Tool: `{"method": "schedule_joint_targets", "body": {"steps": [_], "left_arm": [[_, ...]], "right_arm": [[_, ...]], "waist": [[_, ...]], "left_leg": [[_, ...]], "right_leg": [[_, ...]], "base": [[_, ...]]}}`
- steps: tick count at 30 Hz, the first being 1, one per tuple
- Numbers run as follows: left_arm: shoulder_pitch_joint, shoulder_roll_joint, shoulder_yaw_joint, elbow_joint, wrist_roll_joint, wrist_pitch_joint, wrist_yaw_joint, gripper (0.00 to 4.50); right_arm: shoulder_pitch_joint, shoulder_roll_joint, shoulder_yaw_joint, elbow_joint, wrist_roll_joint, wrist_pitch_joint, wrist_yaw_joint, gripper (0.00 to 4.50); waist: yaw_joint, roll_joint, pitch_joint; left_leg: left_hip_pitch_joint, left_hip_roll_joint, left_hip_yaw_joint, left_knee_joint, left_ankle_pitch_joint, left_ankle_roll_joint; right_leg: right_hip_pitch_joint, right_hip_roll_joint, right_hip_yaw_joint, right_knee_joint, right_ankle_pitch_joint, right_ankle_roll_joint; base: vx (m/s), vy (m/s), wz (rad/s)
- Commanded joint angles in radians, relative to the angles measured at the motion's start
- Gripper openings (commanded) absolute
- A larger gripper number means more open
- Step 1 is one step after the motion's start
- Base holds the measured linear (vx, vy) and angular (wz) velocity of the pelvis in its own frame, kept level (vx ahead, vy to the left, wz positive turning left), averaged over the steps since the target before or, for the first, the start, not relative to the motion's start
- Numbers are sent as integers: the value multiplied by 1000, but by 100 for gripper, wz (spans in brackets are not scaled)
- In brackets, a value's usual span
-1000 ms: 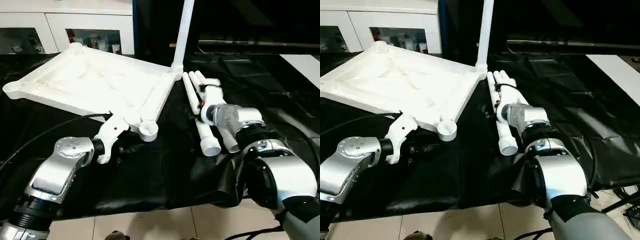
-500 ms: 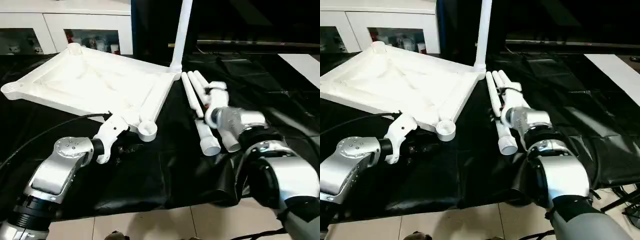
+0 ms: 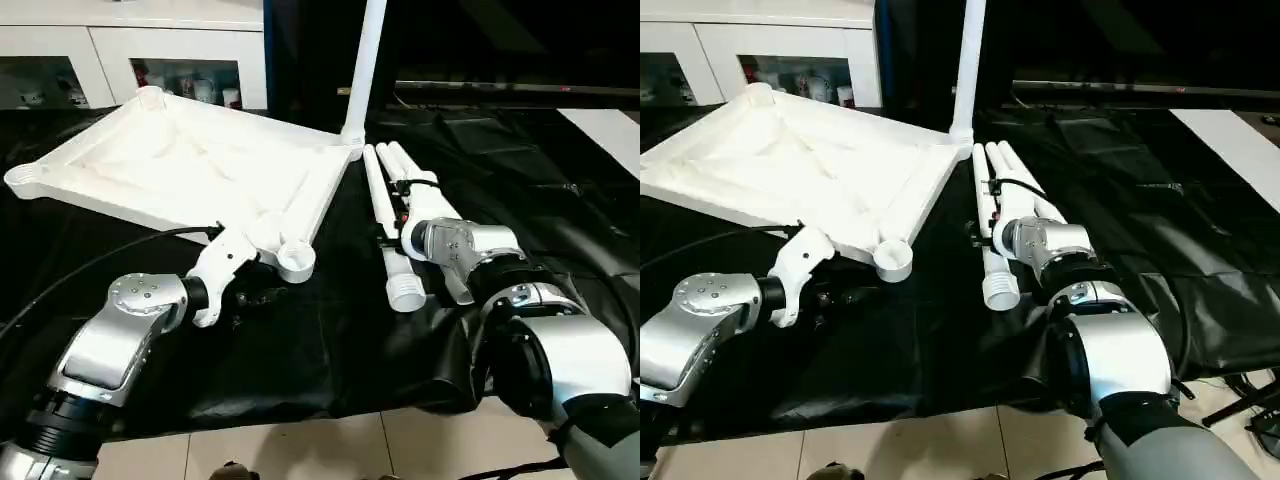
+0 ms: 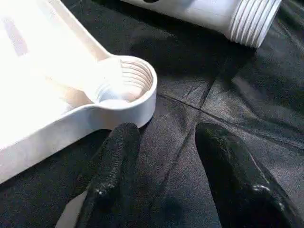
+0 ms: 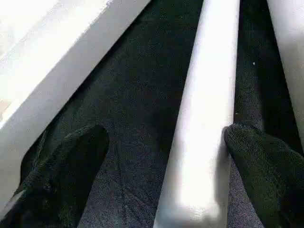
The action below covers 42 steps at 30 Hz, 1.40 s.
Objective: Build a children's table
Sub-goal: Pick table leg
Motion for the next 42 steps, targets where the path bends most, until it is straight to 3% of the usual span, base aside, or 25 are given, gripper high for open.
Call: {"method": "schedule_joint_targets", "body": {"steps": [1, 8, 18, 22, 23, 26, 33, 36, 42], "left_arm": [[-19, 3, -9, -3, 1, -4, 0, 237], [-18, 10, -5, -4, 3, -7, 0, 237], [-17, 17, -12, -5, 8, -9, -5, 237], [-24, 15, -17, -3, 11, -8, -4, 237], [-24, 15, -17, -4, 11, -8, -4, 237], [-23, 17, -16, -8, 10, -5, -3, 237], [-18, 22, -14, -28, 1, 4, -12, 237], [-20, 30, -21, -39, -11, 2, -39, 237], [-31, 20, -34, -26, 29, -48, -4, 290]], "right_arm": [[3, 3, -8, 6, 9, -6, 0, 444], [2, 28, -41, 5, 50, 11, 32, 444], [22, 60, -52, 50, 48, 12, -13, 444], [32, 86, -14, 72, 13, 30, -28, 444], [33, 88, -9, 73, 9, 33, -29, 407], [31, 90, -15, 73, 13, 30, -44, 403], [22, 73, -23, 74, 8, 24, -69, 332], [20, 58, -22, 73, 2, 26, -85, 301], [19, 35, -28, 70, 5, 28, -87, 249]], "waist": [[0, 15, -74], [1, 18, -74], [2, 25, -75], [2, 20, -75], [2, 20, -75], [3, 20, -73], [2, 13, -74], [4, 15, -73], [2, 10, -72]], "left_leg": [[25, 17, -10, -67, -257, -60], [26, 18, -11, -68, -267, -57], [27, 17, -12, -68, -278, -71], [25, 18, -13, -70, -269, -71], [25, 18, -13, -70, -269, -71], [30, 18, -13, -72, -301, -78], [28, 18, -13, -71, -290, -76], [29, 17, -12, -70, -282, -75], [27, 18, -13, -71, -305, -79]], "right_leg": [[45, -42, 37, -57, -201, -192], [46, -43, 36, -57, -202, -195], [45, -43, 36, -57, -191, -199], [47, -44, 35, -54, -191, -205], [47, -44, 35, -54, -191, -205], [42, -45, 36, -59, -237, -190], [43, -45, 36, -59, -231, -180], [41, -44, 37, -58, -226, -181], [41, -45, 37, -62, -265, -164]], "base": [[0, 0, 0], [0, 0, 0], [0, 0, 0], [0, 0, 0], [0, 0, 0], [0, 0, 0], [0, 0, 0], [0, 0, 0], [0, 0, 0]]}}
